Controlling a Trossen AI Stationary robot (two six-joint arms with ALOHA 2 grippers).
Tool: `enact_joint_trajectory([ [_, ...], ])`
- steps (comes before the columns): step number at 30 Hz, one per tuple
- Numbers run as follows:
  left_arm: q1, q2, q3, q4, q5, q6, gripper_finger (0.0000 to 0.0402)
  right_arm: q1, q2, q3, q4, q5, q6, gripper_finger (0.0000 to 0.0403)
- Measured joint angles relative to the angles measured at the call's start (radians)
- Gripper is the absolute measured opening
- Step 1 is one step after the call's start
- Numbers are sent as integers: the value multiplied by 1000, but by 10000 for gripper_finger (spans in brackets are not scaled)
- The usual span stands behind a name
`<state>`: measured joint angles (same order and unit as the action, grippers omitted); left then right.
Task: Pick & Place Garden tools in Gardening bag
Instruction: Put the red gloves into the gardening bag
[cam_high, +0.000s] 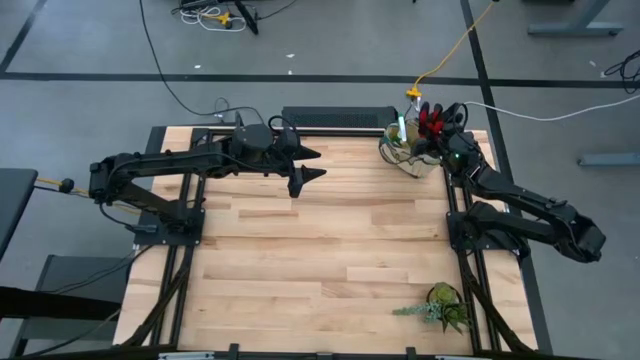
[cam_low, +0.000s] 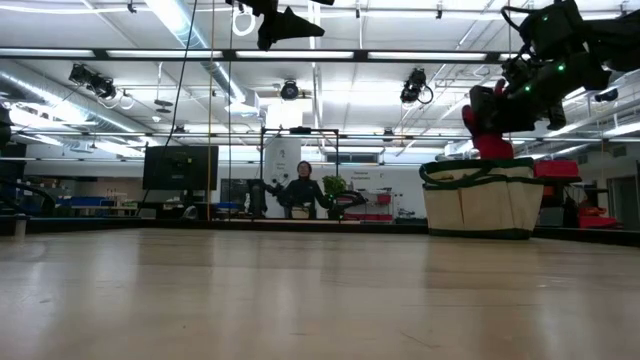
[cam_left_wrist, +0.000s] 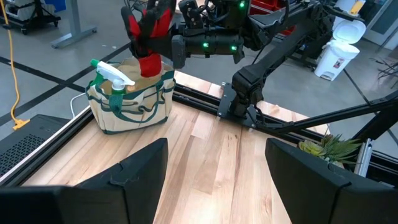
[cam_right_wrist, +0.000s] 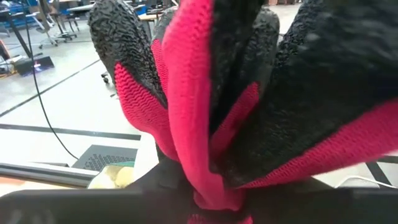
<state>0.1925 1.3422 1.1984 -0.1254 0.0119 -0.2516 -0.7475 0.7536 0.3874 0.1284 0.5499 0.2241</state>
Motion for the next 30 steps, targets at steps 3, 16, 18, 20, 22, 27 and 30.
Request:
enact_joint_trajectory([
  [3, 0, 0, 0, 0, 0, 0, 277, 0, 0, 0, 5, 0, -1, 154],
  [16, 0, 0, 0, 0, 0, 0, 277, 0, 0, 0, 26, 0, 0, 274],
  [18, 0, 0, 0, 0, 0, 0, 277, 0, 0, 0, 26, 0, 0, 278],
  [20, 0, 0, 0, 0, 0, 0, 277, 0, 0, 0, 26, 0, -4, 279],
  [22, 0, 0, 0, 0, 0, 0, 277, 0, 0, 0, 31, 0, -5, 279],
  [27, 0, 0, 0, 0, 0, 0, 277, 0, 0, 0, 46, -33, -6, 279],
  [30, 0, 0, 0, 0, 0, 0, 277, 0, 0, 0, 56, -70, -51, 279],
])
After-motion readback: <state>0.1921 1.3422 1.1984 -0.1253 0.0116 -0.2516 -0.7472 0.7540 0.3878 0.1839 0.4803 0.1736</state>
